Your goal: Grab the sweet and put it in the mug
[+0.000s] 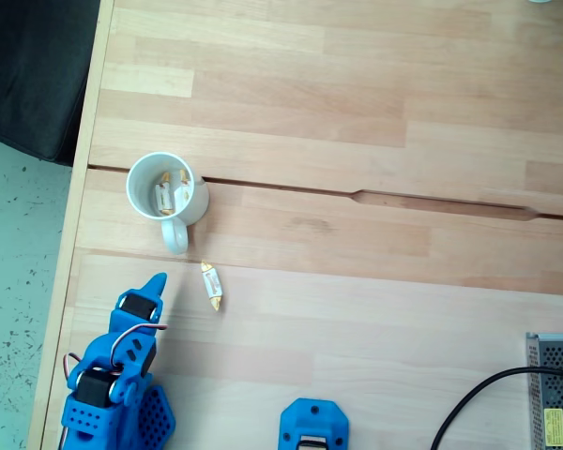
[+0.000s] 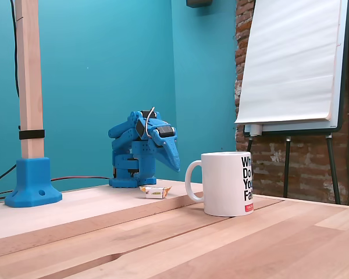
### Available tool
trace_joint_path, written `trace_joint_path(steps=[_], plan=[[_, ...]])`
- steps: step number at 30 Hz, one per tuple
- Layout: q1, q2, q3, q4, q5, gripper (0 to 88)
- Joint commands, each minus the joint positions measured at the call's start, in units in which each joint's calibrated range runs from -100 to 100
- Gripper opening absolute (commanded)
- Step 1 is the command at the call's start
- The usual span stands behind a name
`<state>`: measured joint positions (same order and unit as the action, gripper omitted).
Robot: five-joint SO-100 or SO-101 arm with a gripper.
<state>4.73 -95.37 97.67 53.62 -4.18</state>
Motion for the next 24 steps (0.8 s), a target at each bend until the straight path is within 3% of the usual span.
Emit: trace_joint_path(steps=[1,24], plan=[[0.4,-0.1,-0.3,-0.8,0.0,0.0],[1.1,0.0,-7.4,-0.5,-1.5,0.0]])
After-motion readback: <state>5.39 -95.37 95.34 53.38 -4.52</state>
